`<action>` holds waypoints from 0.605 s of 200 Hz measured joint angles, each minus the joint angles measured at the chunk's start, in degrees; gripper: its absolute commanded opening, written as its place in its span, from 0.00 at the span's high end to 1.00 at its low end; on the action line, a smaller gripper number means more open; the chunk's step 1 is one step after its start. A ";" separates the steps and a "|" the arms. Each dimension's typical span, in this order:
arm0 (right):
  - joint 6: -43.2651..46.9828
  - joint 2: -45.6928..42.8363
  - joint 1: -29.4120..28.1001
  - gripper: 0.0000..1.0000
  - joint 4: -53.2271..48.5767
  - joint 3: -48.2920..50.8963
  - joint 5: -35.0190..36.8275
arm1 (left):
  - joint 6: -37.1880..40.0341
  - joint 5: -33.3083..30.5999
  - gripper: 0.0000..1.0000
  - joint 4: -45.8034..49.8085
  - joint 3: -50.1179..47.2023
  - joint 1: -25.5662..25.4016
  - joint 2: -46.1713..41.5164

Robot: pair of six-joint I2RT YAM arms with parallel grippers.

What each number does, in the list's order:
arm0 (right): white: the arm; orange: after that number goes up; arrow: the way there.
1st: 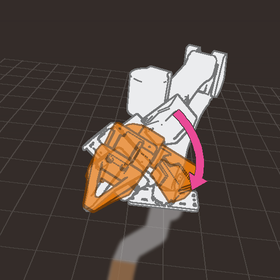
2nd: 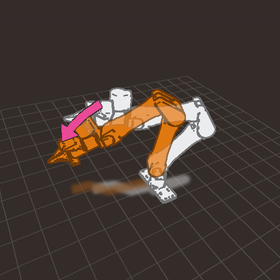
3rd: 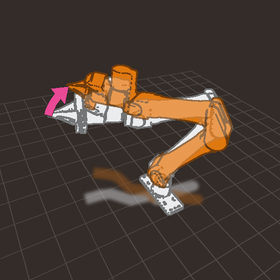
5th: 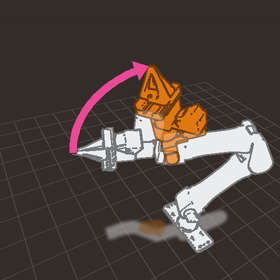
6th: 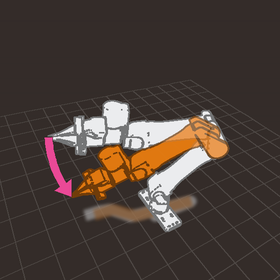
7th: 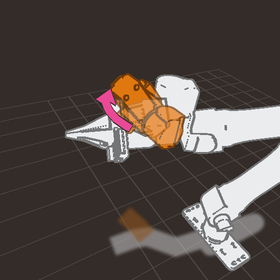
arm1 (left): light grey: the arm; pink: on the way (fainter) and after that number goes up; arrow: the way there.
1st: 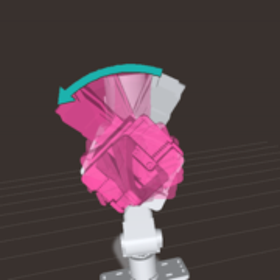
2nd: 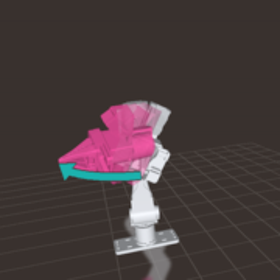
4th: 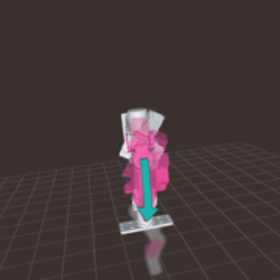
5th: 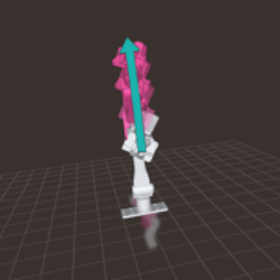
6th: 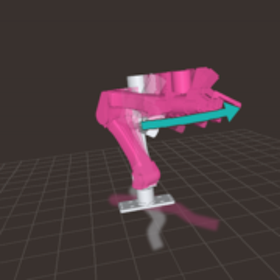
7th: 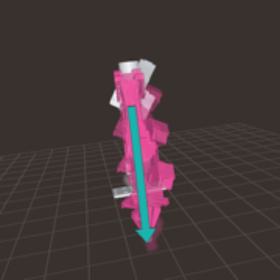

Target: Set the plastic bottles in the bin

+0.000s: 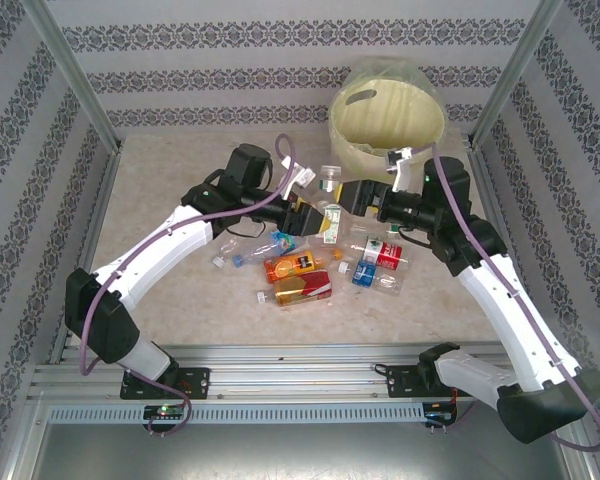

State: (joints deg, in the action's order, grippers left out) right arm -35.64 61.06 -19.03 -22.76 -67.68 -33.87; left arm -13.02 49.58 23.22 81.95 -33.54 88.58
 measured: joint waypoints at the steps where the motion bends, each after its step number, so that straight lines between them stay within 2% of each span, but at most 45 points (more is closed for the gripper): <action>1: 0.02 -0.02 0.11 0.08 -0.02 -0.04 -0.02 | 0.00 0.00 0.42 -0.04 -0.02 -0.07 0.00; 22: 0.24 0.11 0.52 0.13 -0.72 -0.20 -0.17 | 0.00 0.15 0.41 -2.10 -1.09 -0.96 -0.13; 91: 1.31 2.43 0.09 0.20 -1.03 -0.20 -1.44 | 0.02 0.63 0.41 -3.39 -2.34 -2.86 -0.83; 121: 1.70 4.17 -0.72 0.31 -1.03 -0.20 -1.60 | 0.04 1.03 0.41 -3.56 -2.67 -3.69 -0.83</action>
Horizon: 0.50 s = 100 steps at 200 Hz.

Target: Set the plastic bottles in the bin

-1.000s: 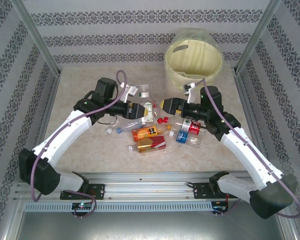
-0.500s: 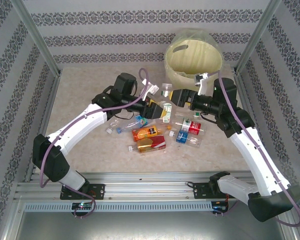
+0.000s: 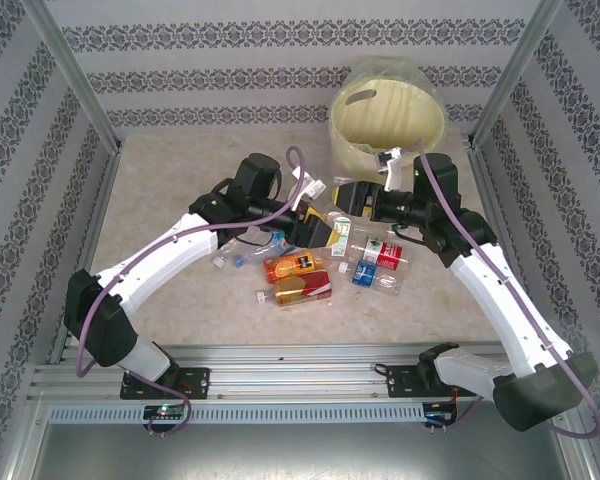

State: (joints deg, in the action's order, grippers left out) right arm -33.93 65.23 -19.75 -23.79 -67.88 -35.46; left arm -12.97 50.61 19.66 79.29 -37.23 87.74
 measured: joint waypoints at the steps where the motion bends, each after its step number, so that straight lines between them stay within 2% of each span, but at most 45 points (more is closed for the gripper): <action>1: 0.09 0.09 -0.02 0.32 0.02 0.00 0.02 | -0.02 0.00 0.41 0.00 0.00 -0.04 0.00; 38: 1.20 1.03 -0.39 0.54 0.04 -0.74 0.00 | 0.07 -0.09 0.41 0.00 0.00 -0.33 0.00; 58: 2.01 1.01 -0.66 0.63 -0.11 -1.05 0.17 | 0.22 -0.24 0.36 0.02 0.00 -0.33 0.00; 84: 2.71 0.85 -0.66 0.68 -0.52 -1.09 0.50 | 0.61 -0.70 0.17 -0.02 0.00 -0.37 0.00; 100: 2.86 0.74 -0.66 0.69 -1.11 -1.16 0.68 | 0.46 -1.62 0.00 -0.13 -0.04 -0.55 0.00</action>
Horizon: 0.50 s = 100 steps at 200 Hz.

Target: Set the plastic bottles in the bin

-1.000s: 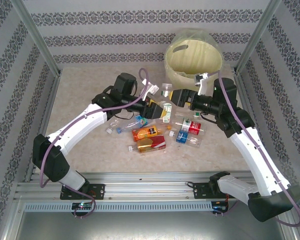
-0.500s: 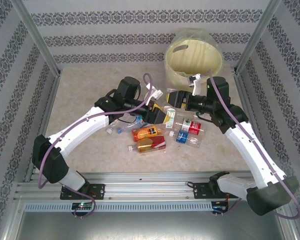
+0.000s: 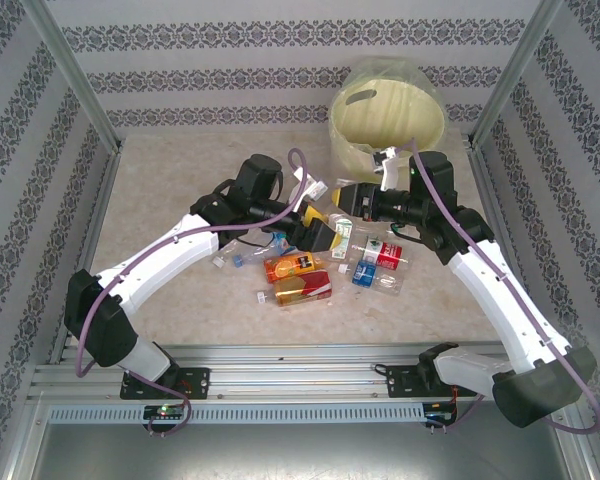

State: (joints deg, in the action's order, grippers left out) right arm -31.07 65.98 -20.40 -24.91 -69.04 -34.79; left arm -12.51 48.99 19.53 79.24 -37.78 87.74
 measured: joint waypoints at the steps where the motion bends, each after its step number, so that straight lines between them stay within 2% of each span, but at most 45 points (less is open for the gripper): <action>1: 0.00 0.00 0.00 0.68 -0.04 0.00 0.00 | -0.24 -0.04 0.00 0.04 0.00 -0.02 0.00; 45: 1.51 -0.72 0.00 0.69 -2.05 -1.70 1.62 | -0.15 -4.09 0.00 -6.16 -6.51 -0.15 -3.74; 100: 5.38 -2.93 0.00 0.69 -6.54 -8.52 7.87 | -1.09 -8.72 0.00 -17.77 -13.90 -0.15 -12.00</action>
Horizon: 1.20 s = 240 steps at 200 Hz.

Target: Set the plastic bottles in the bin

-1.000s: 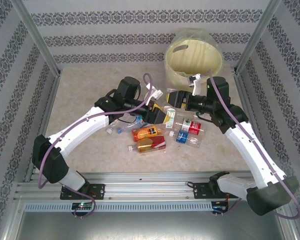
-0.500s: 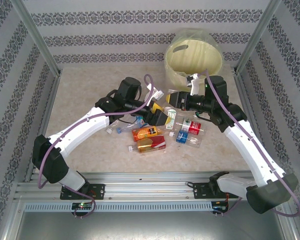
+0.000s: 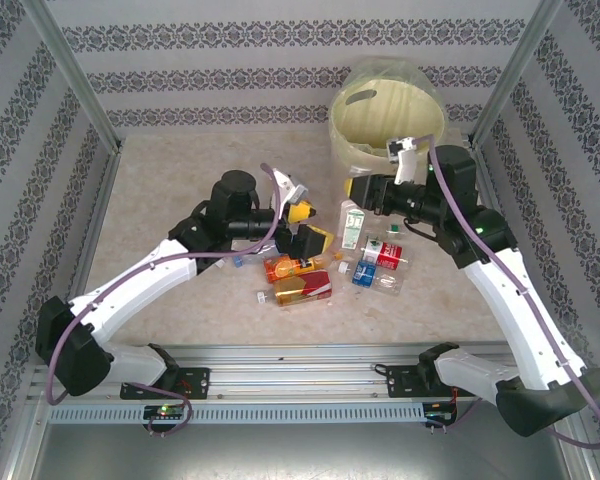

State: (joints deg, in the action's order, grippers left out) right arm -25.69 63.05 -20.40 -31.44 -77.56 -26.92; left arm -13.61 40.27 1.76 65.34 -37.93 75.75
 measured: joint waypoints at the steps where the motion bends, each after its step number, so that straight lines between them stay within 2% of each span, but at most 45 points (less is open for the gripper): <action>1: 0.07 0.00 0.00 0.69 -0.09 -0.15 0.11 | -0.04 -0.07 0.00 -0.17 -0.07 0.00 -0.04; 60: 4.94 0.57 0.04 0.68 -2.54 -10.71 8.70 | -3.23 -3.45 0.00 -17.20 -11.78 0.00 -5.75; 114: 7.80 5.53 3.13 0.68 -2.36 -20.24 14.78 | -3.63 -4.28 0.00 -24.00 -12.79 0.00 -7.19; 185: 10.82 19.63 9.90 0.68 -1.42 -33.38 20.22 | -3.52 -5.31 0.00 -25.18 -13.09 0.00 -8.00; 240: 12.46 30.51 14.43 0.68 -4.39 -40.17 21.97 | 0.57 -11.47 0.00 -22.23 -13.09 0.00 -10.23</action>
State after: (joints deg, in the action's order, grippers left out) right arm -13.23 93.56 -5.98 -35.83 -117.73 -4.95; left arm -13.04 28.80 -20.47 52.25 -37.93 65.52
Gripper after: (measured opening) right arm 0.386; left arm 0.998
